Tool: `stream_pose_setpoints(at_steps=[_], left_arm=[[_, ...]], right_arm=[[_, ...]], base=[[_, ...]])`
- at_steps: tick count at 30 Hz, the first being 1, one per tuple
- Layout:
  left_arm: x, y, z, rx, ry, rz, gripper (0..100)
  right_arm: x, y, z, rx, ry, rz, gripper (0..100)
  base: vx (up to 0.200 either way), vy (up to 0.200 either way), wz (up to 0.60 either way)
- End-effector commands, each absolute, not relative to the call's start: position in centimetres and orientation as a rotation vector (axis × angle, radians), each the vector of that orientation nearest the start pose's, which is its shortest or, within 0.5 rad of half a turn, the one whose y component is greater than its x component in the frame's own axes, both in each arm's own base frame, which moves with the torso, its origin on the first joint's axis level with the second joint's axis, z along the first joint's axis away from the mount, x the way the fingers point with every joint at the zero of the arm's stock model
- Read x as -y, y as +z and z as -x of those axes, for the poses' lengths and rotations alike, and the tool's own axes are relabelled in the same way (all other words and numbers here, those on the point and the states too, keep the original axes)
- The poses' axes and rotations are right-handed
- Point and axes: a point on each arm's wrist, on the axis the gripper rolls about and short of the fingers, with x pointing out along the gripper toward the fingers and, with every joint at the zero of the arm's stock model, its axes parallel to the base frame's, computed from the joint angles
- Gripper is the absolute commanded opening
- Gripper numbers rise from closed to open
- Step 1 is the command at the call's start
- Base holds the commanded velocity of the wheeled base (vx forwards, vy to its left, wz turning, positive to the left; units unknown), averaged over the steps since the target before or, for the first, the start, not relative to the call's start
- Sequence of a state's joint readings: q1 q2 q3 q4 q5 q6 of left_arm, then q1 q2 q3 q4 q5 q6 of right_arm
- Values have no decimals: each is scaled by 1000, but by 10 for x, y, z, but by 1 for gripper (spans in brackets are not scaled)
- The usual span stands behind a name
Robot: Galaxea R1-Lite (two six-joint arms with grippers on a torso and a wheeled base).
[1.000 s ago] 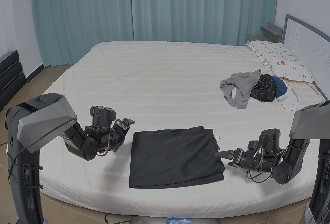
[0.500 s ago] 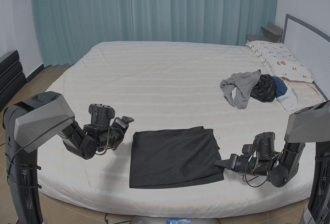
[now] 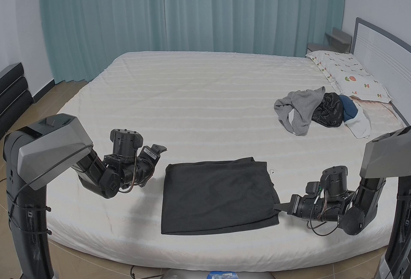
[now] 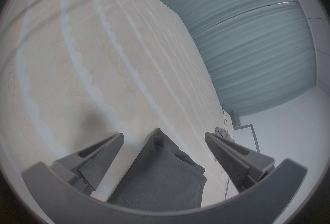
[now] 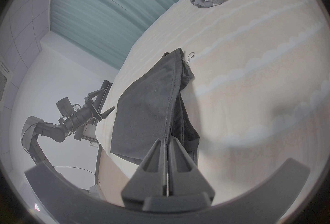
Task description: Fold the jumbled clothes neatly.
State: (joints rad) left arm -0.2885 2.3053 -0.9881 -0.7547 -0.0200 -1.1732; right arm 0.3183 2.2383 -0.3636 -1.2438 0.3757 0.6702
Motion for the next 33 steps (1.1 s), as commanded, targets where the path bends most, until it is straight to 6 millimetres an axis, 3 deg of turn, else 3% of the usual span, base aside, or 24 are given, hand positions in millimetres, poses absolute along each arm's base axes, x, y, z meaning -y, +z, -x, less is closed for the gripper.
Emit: stream_pose_setpoints(at_steps=[1, 19, 20, 28, 31, 33], left_arm=[[116, 18, -388, -663, 62, 1057, 100], [115, 18, -388, -662, 64, 1058, 100], [115, 18, -388, -662, 64, 1058, 100], [116, 18, -388, -663, 62, 1057, 100], [116, 19, -389, -660, 60, 1058, 100], [116, 19, -389, -659, 59, 1058, 100]], right_arm=[[-96, -10, -267, -838, 432, -638, 0], [-90, -15, -261, -862, 434, -578, 0], [-90, -16, -260, -866, 435, -572, 100], [-83, -16, -269, -834, 418, -576, 100], [-81, -8, -282, -773, 423, -589, 100], [-83, -4, -306, -712, 429, -615, 100]], base=[[0, 0, 0], [0, 0, 0], [0, 0, 0], [0, 0, 0], [0, 0, 0], [0, 0, 0]])
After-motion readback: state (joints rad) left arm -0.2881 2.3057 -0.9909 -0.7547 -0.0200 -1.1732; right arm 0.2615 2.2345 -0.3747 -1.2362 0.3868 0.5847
